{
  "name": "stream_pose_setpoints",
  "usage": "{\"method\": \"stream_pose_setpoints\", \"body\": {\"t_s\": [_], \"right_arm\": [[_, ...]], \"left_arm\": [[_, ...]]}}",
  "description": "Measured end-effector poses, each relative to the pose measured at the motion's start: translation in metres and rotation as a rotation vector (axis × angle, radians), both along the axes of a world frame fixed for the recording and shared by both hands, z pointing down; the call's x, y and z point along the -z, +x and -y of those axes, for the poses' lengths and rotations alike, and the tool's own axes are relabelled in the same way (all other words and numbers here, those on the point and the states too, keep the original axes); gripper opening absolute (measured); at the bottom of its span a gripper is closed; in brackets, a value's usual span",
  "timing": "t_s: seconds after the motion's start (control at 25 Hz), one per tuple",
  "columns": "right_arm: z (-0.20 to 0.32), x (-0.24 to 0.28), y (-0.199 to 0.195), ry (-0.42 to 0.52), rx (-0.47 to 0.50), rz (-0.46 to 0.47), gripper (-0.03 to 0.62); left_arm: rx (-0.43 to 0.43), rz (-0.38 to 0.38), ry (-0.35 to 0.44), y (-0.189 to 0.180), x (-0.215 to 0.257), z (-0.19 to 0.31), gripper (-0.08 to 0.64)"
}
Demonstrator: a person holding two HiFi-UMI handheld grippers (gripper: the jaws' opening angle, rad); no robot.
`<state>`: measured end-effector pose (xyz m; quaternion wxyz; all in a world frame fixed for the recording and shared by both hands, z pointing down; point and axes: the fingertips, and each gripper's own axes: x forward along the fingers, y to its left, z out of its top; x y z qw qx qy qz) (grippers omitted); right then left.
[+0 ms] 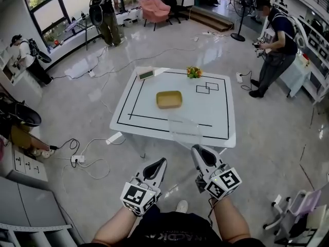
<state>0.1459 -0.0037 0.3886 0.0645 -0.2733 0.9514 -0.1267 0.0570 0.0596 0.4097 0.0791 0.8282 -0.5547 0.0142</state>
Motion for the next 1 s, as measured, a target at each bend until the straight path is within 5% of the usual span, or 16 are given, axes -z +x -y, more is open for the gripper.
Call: {"method": "stream_pose_setpoints", "body": {"t_s": [1.0], "right_arm": [[-0.009, -0.001, 0.022, 0.019, 0.028, 0.003, 0.034]], "left_arm": [[0.031, 0.013, 0.032, 0.023, 0.004, -0.008, 0.003]]}}
